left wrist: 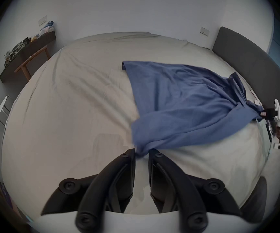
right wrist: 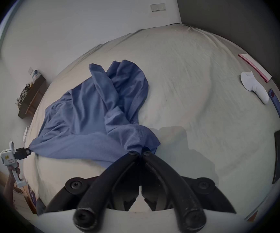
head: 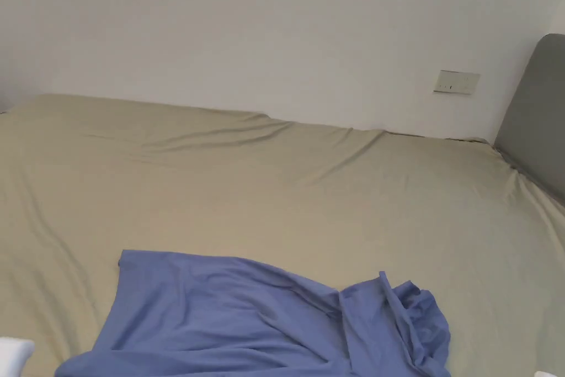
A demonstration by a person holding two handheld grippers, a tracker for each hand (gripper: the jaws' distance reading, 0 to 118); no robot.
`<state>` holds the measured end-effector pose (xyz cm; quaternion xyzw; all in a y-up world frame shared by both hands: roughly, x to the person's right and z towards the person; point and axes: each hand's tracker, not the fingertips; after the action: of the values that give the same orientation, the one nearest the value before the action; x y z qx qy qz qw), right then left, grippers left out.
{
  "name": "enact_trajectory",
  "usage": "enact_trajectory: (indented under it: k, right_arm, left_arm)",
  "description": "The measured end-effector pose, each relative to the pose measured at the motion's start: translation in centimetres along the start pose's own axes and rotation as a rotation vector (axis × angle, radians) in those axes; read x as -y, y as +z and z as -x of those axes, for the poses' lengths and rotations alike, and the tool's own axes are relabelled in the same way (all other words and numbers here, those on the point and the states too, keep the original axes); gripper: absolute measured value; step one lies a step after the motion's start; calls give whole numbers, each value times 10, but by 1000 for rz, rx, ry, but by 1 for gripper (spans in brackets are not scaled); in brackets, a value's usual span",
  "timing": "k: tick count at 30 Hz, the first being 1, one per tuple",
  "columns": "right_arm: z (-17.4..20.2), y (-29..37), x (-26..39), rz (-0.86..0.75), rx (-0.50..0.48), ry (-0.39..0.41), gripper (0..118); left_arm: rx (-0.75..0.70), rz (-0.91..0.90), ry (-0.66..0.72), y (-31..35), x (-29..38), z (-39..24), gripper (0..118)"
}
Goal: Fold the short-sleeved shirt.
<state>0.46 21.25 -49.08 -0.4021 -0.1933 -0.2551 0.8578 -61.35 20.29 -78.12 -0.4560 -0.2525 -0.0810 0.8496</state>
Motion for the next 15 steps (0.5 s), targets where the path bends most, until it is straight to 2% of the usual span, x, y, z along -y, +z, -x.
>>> enact_trajectory:
  k: [3,6,10,12,15]
  right_arm:
    - [-13,9,14,25,-36,15,0]
    - [-16,29,39,42,-65,29,0]
    - [-13,22,47,67,-45,89,0]
    - [-15,13,43,82,-30,64,0]
    - [-3,6,38,85,-30,40,0]
  left_arm:
    - [-30,26,-15,19,29,14,15]
    - [-3,79,104,36,61,26,12]
    - [-50,78,41,26,77,24,12]
    - [-66,13,17,13,73,14,14]
    - [-99,-88,11,1,45,-11,89]
